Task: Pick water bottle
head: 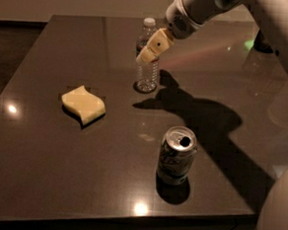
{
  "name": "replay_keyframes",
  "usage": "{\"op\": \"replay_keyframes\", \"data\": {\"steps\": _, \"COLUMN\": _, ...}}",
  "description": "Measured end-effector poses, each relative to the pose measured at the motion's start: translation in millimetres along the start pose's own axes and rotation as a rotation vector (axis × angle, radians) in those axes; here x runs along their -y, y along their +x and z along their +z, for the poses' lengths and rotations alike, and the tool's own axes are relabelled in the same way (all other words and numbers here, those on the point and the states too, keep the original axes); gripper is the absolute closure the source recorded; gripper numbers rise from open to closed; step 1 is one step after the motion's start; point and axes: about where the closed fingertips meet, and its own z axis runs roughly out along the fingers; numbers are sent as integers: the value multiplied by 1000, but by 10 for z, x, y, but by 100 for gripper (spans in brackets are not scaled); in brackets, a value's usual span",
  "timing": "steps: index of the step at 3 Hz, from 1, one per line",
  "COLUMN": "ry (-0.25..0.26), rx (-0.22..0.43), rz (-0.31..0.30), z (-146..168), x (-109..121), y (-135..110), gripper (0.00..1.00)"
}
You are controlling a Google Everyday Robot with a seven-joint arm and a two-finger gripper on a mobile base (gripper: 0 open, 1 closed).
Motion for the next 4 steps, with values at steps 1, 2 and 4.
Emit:
{"op": "replay_keyframes", "data": {"steps": 1, "ry": -12, "rx": 11, "rz": 7, "z": 53, "x": 3, "y": -73, "gripper": 16}}
{"op": "replay_keyframes", "data": {"steps": 2, "ry": -25, "rx": 19, "rz": 7, "z": 26, "x": -8, "y": -98, "gripper": 40}}
{"op": "replay_keyframes", "data": {"steps": 4, "ry": -50, "rx": 76, "rz": -62, "z": -281, "x": -98, "y": -218, "gripper": 87}}
